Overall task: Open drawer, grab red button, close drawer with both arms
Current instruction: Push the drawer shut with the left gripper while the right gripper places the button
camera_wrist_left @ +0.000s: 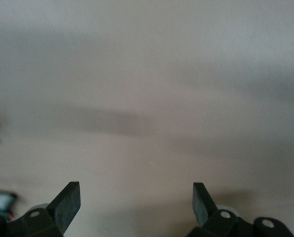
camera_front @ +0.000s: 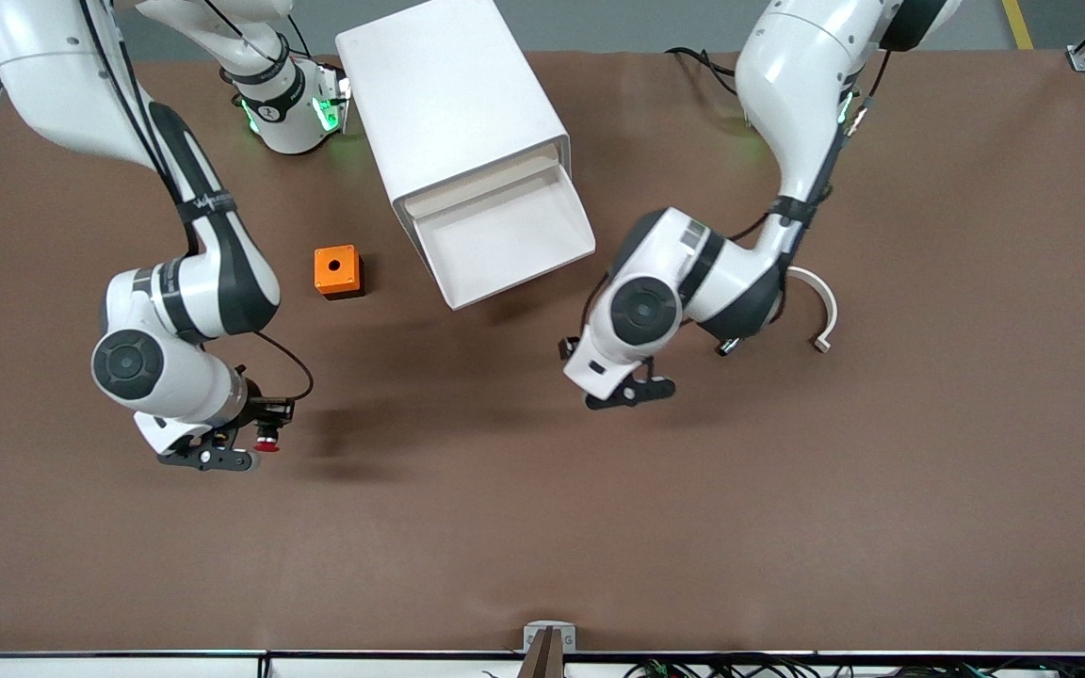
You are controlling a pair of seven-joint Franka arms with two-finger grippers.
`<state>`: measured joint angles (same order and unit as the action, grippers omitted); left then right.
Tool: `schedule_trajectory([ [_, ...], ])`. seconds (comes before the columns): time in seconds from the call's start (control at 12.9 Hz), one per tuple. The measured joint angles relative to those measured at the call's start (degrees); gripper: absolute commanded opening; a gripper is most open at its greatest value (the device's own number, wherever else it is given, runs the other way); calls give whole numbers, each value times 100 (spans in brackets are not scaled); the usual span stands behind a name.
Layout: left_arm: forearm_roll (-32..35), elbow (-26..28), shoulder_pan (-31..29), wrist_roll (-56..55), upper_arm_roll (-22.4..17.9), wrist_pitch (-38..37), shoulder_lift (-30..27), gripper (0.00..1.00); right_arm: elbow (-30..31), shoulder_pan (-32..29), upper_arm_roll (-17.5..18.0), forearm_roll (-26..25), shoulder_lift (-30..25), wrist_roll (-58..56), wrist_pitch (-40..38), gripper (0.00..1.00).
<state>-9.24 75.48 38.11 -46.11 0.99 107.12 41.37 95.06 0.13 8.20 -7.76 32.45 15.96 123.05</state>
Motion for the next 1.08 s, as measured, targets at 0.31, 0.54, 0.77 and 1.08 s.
schedule_trajectory([
  [0.31,-5,103,468,-1041,277,-8,1,100,-1,-141,-123,31,307,-459,190,1],
  [0.54,-5,145,461,-1322,539,-10,1,100,0,-222,-137,34,450,-582,386,1],
  [0.77,-5,157,454,-1534,791,-95,1,100,2,-259,-156,36,635,-649,642,1],
  [1.08,-17,176,457,-1904,1155,-267,1,100,1,-331,-169,88,840,-723,898,35],
])
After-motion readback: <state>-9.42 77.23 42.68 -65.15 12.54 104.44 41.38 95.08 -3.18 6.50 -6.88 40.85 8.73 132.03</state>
